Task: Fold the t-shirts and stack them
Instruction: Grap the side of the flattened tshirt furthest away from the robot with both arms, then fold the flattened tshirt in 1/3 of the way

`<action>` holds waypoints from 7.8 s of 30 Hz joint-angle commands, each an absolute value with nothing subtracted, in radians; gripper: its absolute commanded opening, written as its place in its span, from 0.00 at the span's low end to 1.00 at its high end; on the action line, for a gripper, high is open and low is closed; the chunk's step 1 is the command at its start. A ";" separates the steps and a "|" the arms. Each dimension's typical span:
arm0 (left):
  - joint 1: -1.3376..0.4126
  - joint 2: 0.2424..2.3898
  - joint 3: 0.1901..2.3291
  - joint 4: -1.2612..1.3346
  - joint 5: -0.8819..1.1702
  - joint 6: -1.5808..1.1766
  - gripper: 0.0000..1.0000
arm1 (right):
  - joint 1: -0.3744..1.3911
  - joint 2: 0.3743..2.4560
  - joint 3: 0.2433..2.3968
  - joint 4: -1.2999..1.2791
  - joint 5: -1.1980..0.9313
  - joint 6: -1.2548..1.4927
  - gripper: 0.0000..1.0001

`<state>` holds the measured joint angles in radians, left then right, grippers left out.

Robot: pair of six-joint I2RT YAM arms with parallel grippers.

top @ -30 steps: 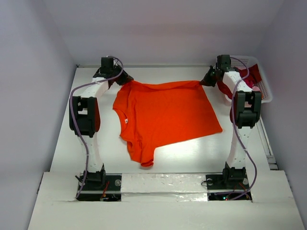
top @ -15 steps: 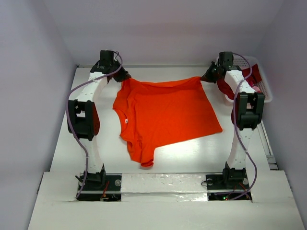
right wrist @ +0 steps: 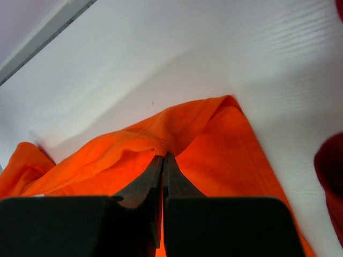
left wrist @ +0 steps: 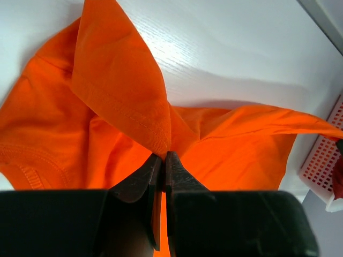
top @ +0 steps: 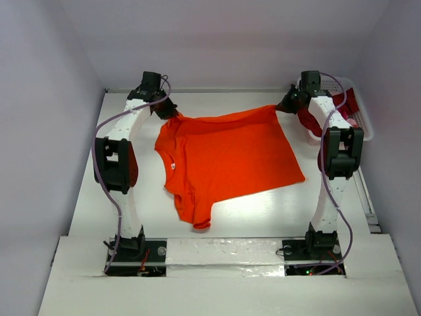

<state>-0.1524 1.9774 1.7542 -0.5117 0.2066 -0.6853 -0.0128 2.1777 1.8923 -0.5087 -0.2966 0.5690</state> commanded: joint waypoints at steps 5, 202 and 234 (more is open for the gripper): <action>-0.169 1.864 1.749 -0.568 0.152 -0.684 0.00 | -0.017 2.059 1.845 -0.480 -0.273 0.574 0.00; -0.713 1.282 1.172 -0.655 -0.218 -1.055 0.00 | 0.282 1.821 1.128 -0.459 -0.069 0.534 0.00; -0.626 1.187 1.146 -0.693 -0.184 -0.991 0.00 | 0.282 1.569 0.907 -0.483 -0.040 0.684 0.00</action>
<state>-0.6388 1.2297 1.1431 -0.6743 -0.1822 -1.0100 0.2817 1.6104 0.9154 -0.4606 -0.0551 0.6701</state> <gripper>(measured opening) 0.003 0.009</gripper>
